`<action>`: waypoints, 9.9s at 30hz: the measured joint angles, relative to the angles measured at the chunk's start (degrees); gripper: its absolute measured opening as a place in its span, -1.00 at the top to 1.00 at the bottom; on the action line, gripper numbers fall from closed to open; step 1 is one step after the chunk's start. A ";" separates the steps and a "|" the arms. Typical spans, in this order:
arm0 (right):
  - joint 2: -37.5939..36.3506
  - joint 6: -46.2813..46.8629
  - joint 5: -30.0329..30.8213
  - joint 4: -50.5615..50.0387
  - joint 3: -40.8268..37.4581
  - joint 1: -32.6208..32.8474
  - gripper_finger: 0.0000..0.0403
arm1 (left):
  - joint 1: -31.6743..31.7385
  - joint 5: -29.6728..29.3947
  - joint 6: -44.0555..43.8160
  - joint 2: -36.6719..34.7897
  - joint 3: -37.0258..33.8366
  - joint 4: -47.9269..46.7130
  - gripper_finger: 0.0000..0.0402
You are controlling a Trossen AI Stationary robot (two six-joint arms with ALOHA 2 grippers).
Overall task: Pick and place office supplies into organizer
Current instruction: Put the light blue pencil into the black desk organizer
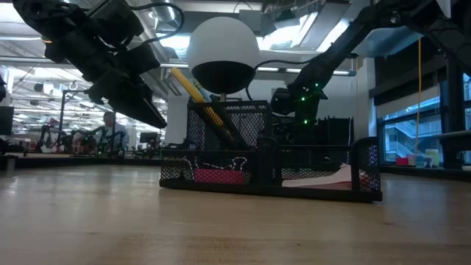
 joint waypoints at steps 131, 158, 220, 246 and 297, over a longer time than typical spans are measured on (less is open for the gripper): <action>-3.30 33.98 -5.23 7.12 -4.60 35.11 0.96 | 3.80 2.07 8.36 32.00 7.43 16.99 0.28; -3.38 32.52 -5.18 7.66 -4.55 35.12 0.96 | 5.25 5.27 5.50 32.46 7.44 12.33 0.98; -28.92 32.67 -0.16 59.98 -50.02 35.83 0.16 | 5.35 7.80 3.58 33.86 7.50 14.38 0.99; -19.16 31.39 -1.52 64.94 -49.99 31.77 0.26 | 5.33 8.00 3.58 33.86 7.48 14.37 0.99; -19.32 25.10 14.35 10.66 -15.04 37.28 0.91 | -2.35 4.84 -6.65 -4.30 3.62 -21.35 0.43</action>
